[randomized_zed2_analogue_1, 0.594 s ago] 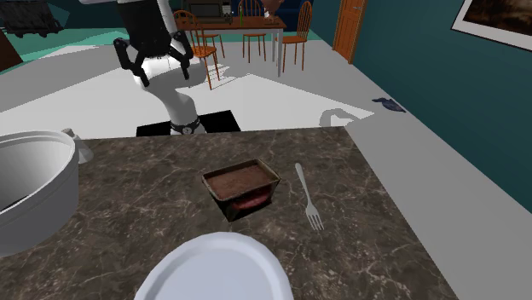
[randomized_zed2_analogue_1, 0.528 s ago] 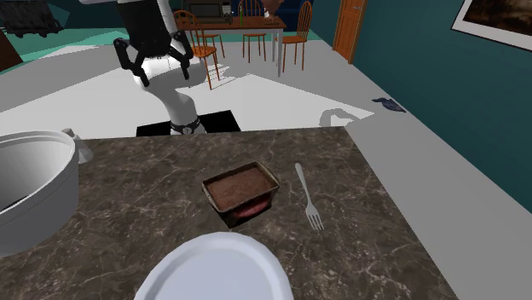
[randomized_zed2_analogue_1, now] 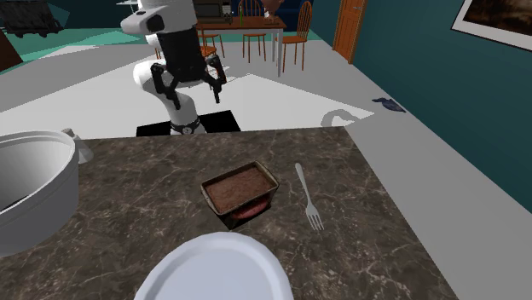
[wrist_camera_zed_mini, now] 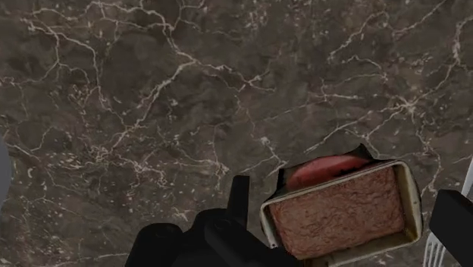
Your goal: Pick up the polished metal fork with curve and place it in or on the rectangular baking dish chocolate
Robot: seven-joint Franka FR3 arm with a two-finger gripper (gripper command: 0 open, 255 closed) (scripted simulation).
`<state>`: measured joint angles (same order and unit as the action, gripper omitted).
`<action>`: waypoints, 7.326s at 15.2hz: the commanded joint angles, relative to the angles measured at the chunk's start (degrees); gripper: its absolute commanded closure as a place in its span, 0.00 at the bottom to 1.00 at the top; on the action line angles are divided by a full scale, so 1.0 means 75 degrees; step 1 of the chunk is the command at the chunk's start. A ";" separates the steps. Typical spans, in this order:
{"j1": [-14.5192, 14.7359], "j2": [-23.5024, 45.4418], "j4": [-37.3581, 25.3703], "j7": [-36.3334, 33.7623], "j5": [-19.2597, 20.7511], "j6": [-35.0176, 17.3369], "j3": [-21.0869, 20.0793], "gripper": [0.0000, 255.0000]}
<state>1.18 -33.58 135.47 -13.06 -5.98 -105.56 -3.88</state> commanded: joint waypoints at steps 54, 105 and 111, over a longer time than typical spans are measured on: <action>0.1100 0.7874 -0.4831 -0.4473 0.2214 -0.2855 -0.1629 1.00; -0.0224 0.3989 -0.2261 -0.2049 0.0807 -0.1762 -0.1118 1.00; -0.0220 0.4187 -0.1850 -0.2092 0.0859 -0.2366 -0.1130 1.00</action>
<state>-0.43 -2.33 120.98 -28.80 0.43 -122.51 -12.39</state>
